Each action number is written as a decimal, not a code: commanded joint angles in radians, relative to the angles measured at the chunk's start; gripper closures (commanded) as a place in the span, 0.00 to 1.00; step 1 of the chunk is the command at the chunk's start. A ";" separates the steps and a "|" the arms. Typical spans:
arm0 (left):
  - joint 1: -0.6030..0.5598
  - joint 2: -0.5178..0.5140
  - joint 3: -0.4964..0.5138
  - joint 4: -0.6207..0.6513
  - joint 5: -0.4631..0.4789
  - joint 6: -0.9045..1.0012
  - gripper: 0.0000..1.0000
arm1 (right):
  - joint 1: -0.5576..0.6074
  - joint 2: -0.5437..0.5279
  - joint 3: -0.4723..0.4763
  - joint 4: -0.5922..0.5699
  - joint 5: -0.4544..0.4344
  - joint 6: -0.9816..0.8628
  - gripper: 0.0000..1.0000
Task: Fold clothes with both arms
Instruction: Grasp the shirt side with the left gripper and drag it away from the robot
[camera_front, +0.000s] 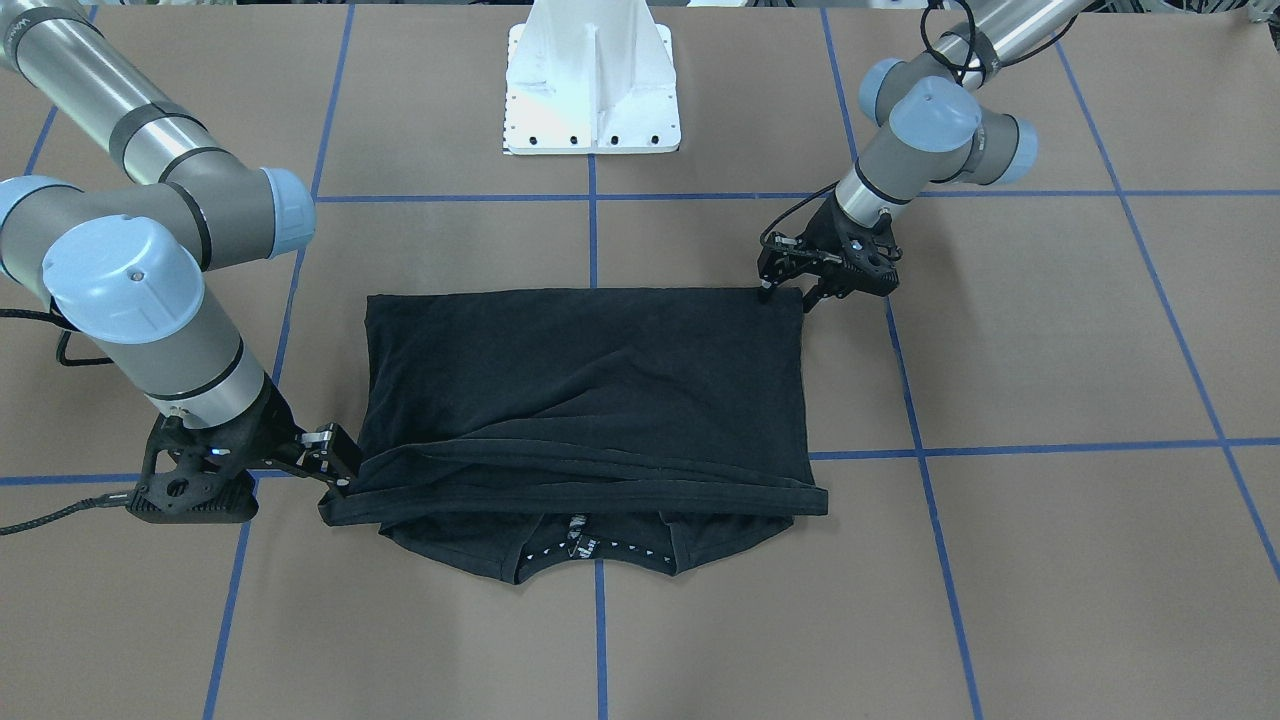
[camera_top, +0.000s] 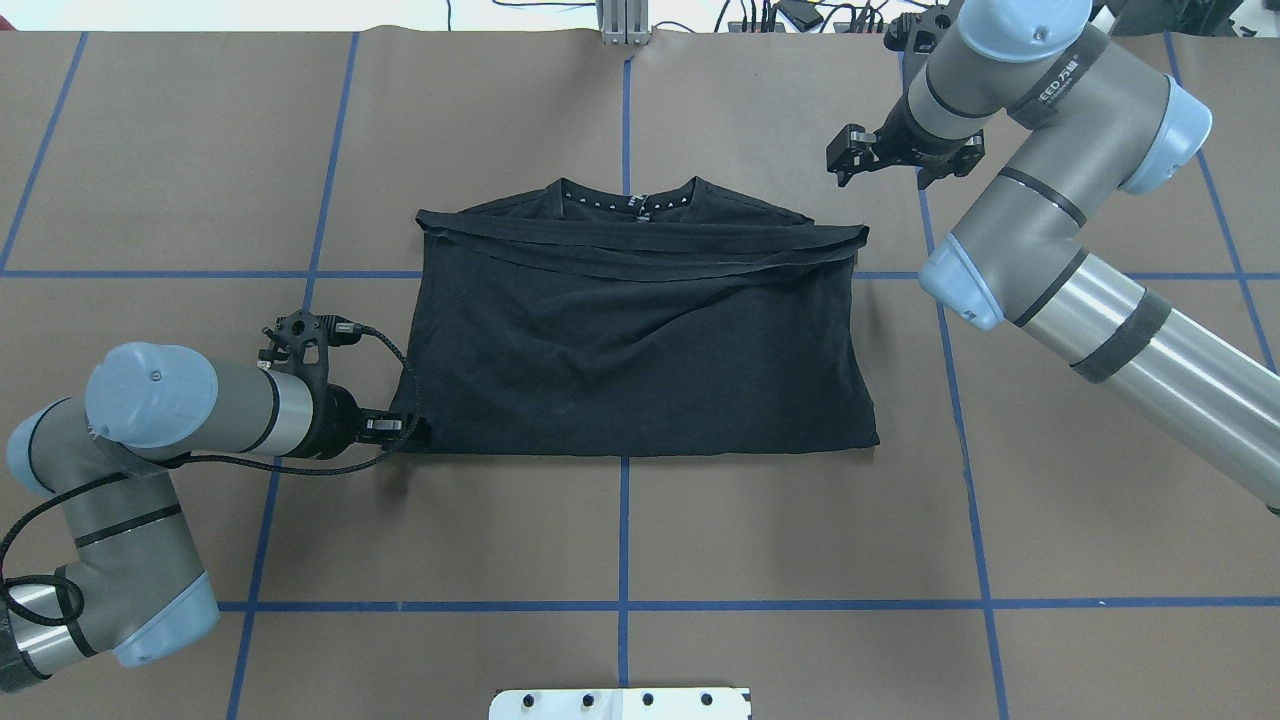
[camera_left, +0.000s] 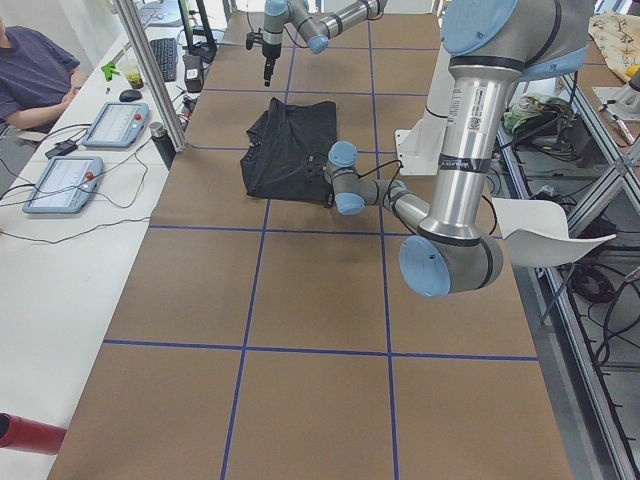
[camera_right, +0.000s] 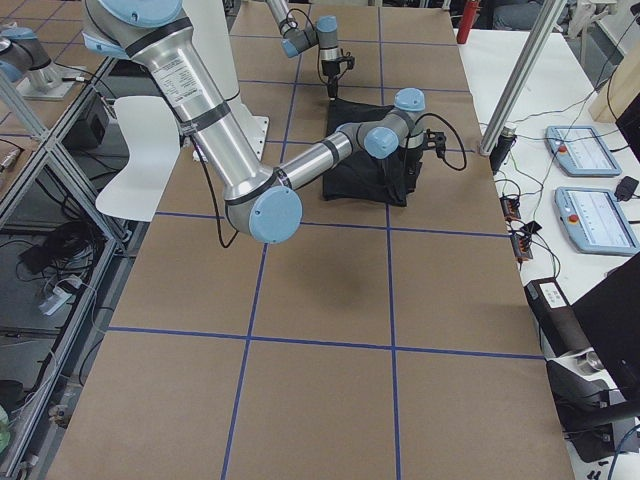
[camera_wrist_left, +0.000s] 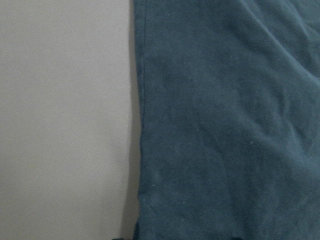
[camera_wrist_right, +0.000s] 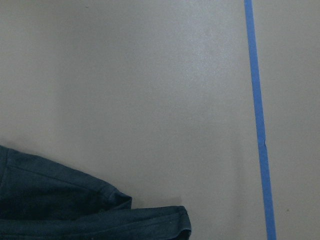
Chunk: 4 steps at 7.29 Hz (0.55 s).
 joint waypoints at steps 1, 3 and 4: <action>0.000 0.001 -0.014 0.000 -0.009 -0.002 1.00 | 0.000 0.000 -0.001 0.001 0.000 -0.001 0.00; 0.000 0.001 -0.016 0.000 -0.009 -0.003 1.00 | 0.000 -0.005 -0.001 0.001 -0.002 -0.001 0.00; -0.001 0.004 -0.016 0.000 -0.009 -0.002 1.00 | -0.003 -0.005 -0.001 0.001 -0.003 0.002 0.00</action>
